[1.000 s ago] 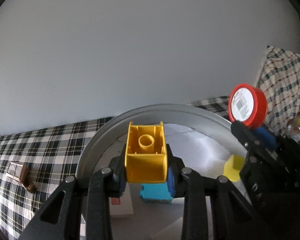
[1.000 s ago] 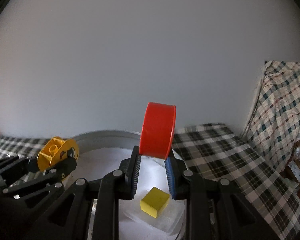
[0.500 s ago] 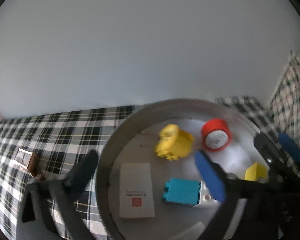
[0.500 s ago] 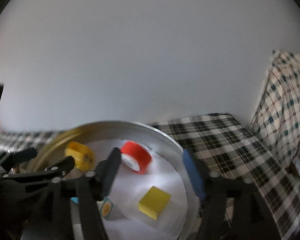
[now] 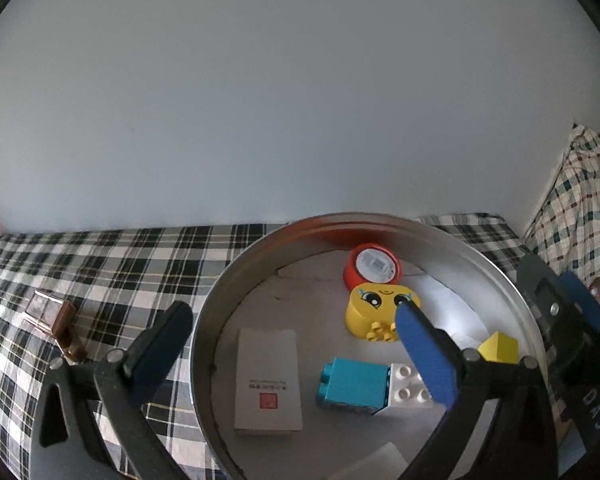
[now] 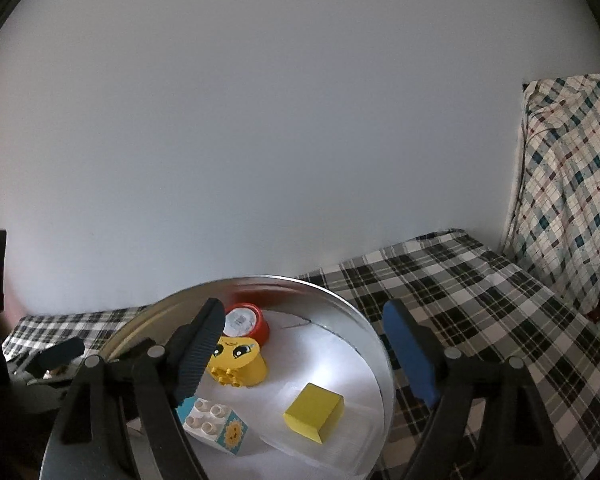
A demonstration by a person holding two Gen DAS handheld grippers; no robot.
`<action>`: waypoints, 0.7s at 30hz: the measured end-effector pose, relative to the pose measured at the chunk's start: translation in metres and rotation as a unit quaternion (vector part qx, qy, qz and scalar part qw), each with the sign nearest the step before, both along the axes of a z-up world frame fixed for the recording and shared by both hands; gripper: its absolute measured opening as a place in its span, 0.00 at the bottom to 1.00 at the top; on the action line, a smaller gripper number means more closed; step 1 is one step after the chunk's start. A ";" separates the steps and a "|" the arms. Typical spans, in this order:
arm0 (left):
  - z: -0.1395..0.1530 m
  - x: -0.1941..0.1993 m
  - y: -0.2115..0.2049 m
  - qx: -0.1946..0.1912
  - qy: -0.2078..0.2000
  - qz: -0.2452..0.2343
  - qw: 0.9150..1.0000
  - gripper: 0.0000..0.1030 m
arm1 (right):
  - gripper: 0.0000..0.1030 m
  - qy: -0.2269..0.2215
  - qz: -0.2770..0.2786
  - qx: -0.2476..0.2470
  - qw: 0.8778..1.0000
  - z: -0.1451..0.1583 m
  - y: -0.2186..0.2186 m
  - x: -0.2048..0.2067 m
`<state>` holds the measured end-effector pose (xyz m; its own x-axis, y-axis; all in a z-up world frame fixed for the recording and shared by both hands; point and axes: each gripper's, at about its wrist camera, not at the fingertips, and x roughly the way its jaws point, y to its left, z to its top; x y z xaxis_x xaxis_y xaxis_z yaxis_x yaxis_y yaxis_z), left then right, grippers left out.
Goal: Organize rigid objects
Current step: 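Withdraw both tools from the tin toward the picture frame on the table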
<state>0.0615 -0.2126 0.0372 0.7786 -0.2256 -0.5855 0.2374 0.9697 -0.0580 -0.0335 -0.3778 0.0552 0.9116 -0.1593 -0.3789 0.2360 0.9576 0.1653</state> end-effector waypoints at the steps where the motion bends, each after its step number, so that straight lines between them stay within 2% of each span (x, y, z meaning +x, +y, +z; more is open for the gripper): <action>1: 0.000 -0.002 -0.001 0.003 -0.007 0.001 1.000 0.99 | 0.81 -0.004 -0.004 -0.004 1.000 0.000 0.000 -0.001; 5: 0.001 -0.015 -0.001 0.010 -0.042 0.010 0.999 0.99 | 0.81 -0.019 -0.012 -0.022 1.000 0.002 0.004 -0.007; 11: 0.000 -0.034 0.006 0.024 -0.102 0.027 0.994 0.99 | 0.81 -0.036 -0.018 -0.023 0.999 -0.003 0.007 -0.014; 14: -0.001 -0.044 0.010 0.033 -0.129 0.032 0.991 0.99 | 0.81 -0.063 -0.026 -0.045 0.997 -0.002 0.012 -0.023; 21: -0.004 -0.060 0.024 0.012 -0.171 0.030 0.985 0.99 | 0.81 -0.117 -0.061 -0.060 0.989 -0.001 0.013 -0.043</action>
<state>0.0015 -0.1887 0.0331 0.9426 -0.1623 -0.2917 0.1809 0.9828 0.0376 -0.0766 -0.3644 0.0545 0.9434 -0.3045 -0.1312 0.3196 0.9405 0.1153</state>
